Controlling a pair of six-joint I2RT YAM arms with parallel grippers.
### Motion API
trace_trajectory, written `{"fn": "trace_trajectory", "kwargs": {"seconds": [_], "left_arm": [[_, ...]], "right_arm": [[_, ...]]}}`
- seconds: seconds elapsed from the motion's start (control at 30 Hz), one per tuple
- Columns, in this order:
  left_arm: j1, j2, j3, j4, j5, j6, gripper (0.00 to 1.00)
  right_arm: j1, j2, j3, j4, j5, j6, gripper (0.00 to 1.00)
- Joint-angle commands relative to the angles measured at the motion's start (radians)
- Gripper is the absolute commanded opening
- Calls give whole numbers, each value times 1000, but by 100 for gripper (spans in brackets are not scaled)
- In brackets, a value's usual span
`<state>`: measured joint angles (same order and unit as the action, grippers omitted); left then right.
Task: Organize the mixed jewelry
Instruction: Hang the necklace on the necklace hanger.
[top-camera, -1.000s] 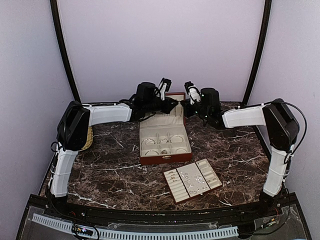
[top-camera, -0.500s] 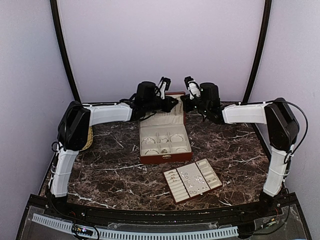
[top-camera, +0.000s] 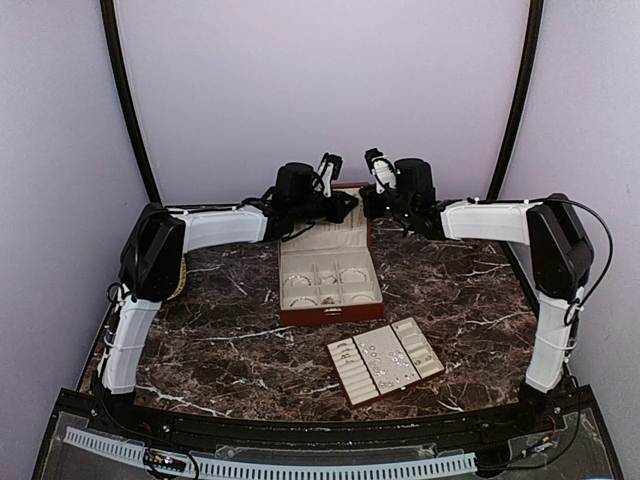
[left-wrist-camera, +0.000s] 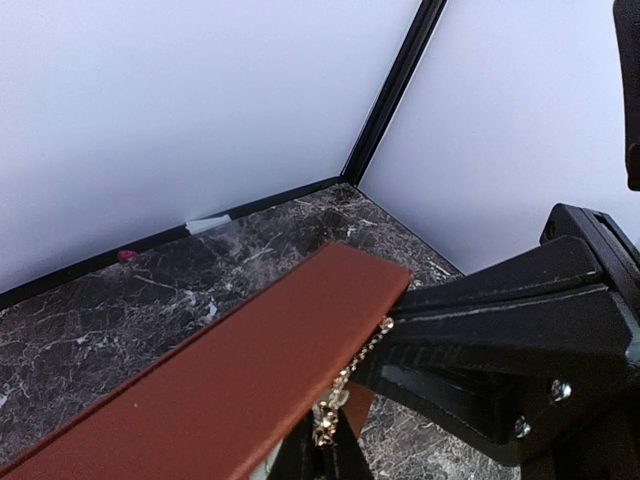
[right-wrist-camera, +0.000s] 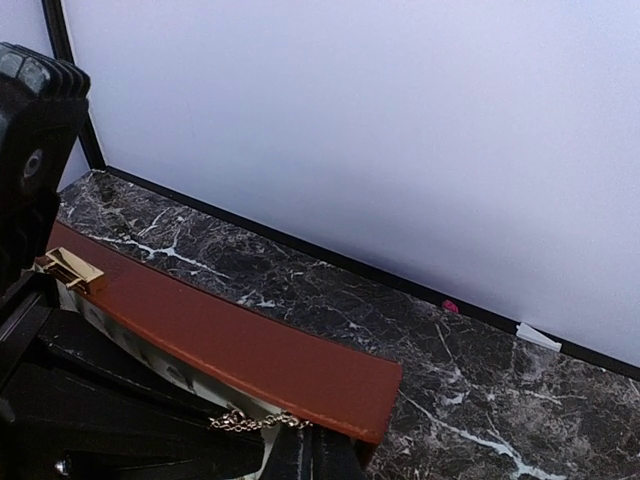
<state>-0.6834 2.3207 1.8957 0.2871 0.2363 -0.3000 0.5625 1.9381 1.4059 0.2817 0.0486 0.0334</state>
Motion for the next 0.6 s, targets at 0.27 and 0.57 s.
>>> {"fn": "trace_trajectory", "kwargs": {"seconds": [0.27,0.57], "left_arm": [[2,-10,11,3,-29,-29,3],[3,-11,-1,-11,-54,-30,3]], "right_arm": [[6,60,76,-58,41,-23,0],[8,58,73,-70,53,-26,1]]}}
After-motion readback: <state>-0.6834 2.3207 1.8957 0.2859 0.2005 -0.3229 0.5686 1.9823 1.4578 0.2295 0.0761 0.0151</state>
